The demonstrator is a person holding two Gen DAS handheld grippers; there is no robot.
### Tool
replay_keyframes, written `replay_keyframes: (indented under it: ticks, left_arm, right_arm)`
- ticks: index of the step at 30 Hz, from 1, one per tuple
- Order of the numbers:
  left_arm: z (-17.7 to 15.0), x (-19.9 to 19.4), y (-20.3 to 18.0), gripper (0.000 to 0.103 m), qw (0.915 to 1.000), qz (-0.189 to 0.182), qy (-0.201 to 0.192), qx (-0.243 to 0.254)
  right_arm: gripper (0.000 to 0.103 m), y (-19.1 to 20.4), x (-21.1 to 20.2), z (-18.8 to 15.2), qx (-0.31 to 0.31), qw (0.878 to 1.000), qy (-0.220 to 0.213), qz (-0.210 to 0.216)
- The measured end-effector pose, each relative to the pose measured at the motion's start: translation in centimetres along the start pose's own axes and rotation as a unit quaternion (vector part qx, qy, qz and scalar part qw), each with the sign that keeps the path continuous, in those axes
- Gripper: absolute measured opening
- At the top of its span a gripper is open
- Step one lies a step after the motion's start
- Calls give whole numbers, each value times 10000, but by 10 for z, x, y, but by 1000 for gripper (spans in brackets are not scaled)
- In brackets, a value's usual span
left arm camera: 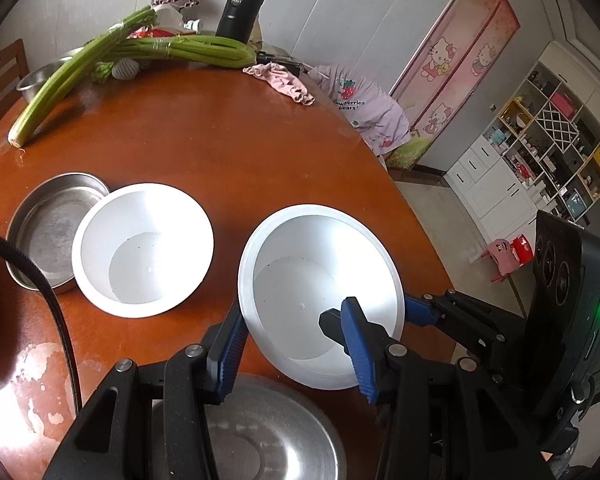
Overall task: Organize plates and bowls
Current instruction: 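Close the left gripper on the white bowl rim, then lift the white bowl with the left gripper over the steel basin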
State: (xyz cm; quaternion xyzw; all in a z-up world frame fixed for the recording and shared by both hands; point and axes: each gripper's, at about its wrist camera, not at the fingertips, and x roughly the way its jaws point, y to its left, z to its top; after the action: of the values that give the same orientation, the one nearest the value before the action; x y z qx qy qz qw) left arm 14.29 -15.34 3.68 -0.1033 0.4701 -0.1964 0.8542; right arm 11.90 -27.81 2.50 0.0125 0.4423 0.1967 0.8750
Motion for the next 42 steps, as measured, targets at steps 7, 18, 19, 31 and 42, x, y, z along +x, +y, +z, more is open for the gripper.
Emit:
replay_keyframes:
  ticks: [7, 18, 19, 31, 42]
  left_arm:
    - [-8, -19, 0, 47, 9999, 9, -156, 47]
    - [-25, -47, 10, 47, 9993, -6, -379, 37]
    - [-26, -50, 11, 47, 9992, -5, -401, 30]
    - [-48, -70, 24, 47, 9988, 15, -481, 31]
    - [-68, -76, 29, 47, 9987, -1, -497, 74]
  right_arm:
    - [47, 13, -13, -5, -73, 9999, -129, -2]
    - [47, 38, -27, -12, -239, 9993, -274, -3]
    - [47, 41, -27, -12, -262, 9992, -285, -5]
    - [47, 68, -31, -25, -368, 9988, -311, 56]
    - [47, 85, -33, -43, -454, 9985, -297, -11]
